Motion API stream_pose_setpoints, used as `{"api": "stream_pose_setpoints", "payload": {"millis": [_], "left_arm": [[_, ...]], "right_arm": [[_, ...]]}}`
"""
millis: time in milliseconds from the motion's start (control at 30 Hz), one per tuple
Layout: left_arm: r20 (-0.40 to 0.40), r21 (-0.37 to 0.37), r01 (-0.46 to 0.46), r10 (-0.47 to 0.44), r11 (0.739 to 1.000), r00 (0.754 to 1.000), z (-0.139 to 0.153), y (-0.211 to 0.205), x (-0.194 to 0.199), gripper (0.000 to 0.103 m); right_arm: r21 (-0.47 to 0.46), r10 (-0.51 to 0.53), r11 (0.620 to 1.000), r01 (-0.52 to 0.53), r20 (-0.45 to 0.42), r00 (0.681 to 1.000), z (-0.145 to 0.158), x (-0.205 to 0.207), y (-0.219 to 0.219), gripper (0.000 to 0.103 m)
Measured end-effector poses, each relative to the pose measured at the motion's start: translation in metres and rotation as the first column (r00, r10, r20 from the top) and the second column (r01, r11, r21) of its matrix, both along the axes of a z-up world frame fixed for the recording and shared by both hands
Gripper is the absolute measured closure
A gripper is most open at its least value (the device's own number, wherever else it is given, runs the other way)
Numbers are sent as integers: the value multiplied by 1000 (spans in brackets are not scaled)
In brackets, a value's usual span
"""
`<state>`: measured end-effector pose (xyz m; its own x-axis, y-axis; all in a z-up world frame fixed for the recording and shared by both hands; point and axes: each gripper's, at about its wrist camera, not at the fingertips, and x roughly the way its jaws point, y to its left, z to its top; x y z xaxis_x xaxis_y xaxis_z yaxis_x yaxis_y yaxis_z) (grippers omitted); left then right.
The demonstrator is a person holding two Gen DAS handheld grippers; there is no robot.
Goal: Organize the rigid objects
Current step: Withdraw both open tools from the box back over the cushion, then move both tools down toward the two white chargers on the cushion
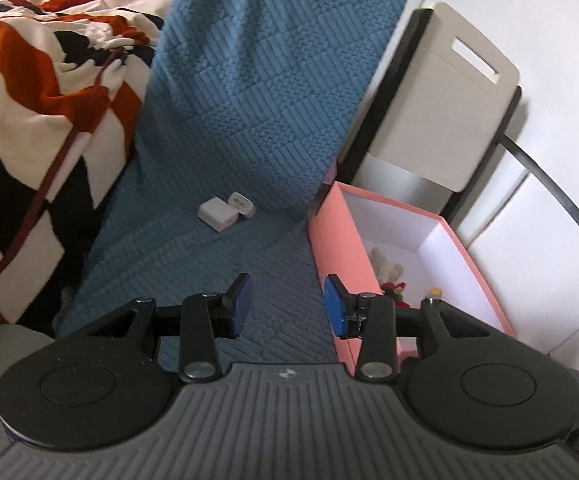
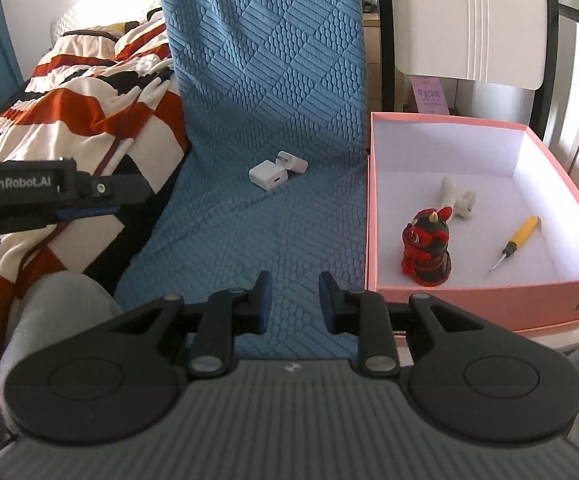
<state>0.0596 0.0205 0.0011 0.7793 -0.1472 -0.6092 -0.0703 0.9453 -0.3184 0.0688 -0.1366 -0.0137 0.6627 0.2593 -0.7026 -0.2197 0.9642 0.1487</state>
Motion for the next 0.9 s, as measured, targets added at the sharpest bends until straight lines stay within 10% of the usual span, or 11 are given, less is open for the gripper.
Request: {"api": "stream_pose_setpoints", "payload": {"millis": [900], "left_arm": [[-76,-43,-77,73,996,994,-112,46,106,57]], "right_arm": [[17,12,1000,-12,-22,1000,-61,94,32,72]]}}
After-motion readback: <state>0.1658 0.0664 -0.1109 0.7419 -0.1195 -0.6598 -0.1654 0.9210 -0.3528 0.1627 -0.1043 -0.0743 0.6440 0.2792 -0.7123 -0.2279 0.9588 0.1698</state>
